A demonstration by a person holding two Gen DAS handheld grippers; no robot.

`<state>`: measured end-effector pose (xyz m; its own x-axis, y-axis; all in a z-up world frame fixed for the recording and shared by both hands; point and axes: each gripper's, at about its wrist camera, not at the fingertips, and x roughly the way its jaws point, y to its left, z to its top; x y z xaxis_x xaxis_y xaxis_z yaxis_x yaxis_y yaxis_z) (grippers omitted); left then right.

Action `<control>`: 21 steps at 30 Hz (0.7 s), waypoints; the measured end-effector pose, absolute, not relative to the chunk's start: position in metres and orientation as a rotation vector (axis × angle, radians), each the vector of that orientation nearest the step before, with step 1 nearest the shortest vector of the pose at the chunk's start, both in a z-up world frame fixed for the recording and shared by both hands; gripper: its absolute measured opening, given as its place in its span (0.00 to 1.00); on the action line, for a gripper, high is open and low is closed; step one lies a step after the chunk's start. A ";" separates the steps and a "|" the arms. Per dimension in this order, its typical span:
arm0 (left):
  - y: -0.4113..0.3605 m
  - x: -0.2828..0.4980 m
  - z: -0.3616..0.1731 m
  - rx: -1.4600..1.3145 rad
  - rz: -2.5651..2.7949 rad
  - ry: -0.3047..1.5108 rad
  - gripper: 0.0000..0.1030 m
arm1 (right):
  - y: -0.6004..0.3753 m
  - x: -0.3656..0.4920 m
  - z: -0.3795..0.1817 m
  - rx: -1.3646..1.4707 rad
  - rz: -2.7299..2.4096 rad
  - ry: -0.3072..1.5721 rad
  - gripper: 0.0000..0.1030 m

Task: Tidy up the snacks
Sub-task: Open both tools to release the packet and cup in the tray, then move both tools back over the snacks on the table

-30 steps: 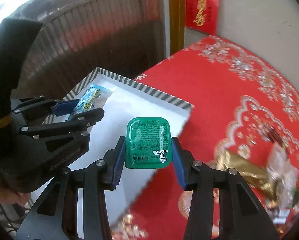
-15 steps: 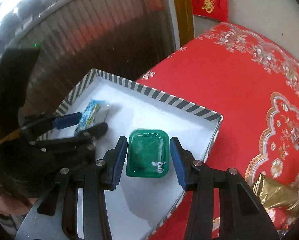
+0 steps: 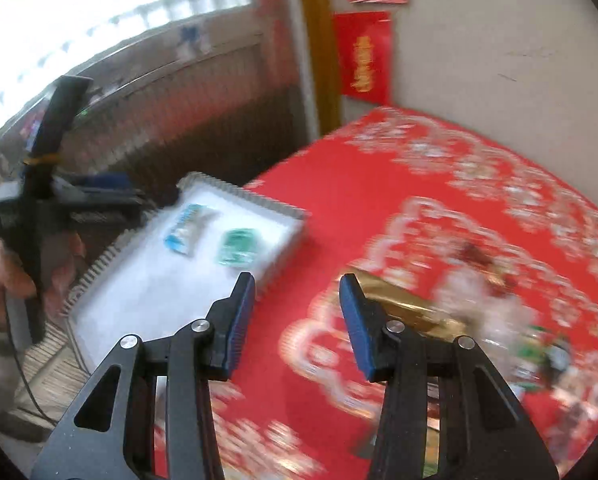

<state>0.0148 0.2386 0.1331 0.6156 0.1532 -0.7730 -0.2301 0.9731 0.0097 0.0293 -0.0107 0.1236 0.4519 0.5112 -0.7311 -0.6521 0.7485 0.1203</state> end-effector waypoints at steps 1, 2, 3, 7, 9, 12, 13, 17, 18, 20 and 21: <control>0.232 0.020 0.137 -0.104 0.200 0.872 0.97 | -0.025 0.034 0.126 -0.179 0.707 0.830 0.43; 0.226 0.027 0.140 -0.122 0.171 0.865 0.97 | -0.036 0.041 0.128 -0.169 0.694 0.834 0.43; 0.221 0.034 0.142 -0.132 0.148 0.862 0.97 | -0.044 0.049 0.129 -0.162 0.686 0.842 0.43; 0.208 0.067 0.145 -0.111 0.120 0.924 0.97 | -0.074 0.079 0.133 -0.126 0.689 0.881 0.43; 0.203 0.080 0.148 -0.120 0.117 0.934 0.97 | -0.086 0.096 0.133 -0.086 0.686 0.914 0.43; 0.197 0.090 0.158 -0.093 0.128 0.933 0.97 | -0.102 0.111 0.132 -0.019 0.673 0.946 0.43; 0.194 0.095 0.160 -0.074 0.133 0.943 0.97 | -0.108 0.114 0.130 0.000 0.648 0.962 0.43; 0.182 0.097 0.158 -0.069 0.093 1.008 0.97 | -0.133 0.116 0.128 0.112 0.572 1.023 0.43; 0.179 0.095 0.155 -0.079 0.085 1.031 0.97 | -0.140 0.114 0.128 0.154 0.555 1.040 0.43; 0.174 0.089 0.148 -0.111 0.063 1.083 0.97 | -0.151 0.107 0.127 0.202 0.529 1.057 0.43; 0.171 0.087 0.144 -0.130 0.048 1.106 0.97 | -0.157 0.103 0.125 0.220 0.513 1.069 0.43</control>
<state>0.0868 0.1711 0.1441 0.4478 -0.0262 -0.8937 -0.1035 0.9913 -0.0809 0.1033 -0.1572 0.1246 0.3780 0.5011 -0.7785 -0.2933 0.8624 0.4127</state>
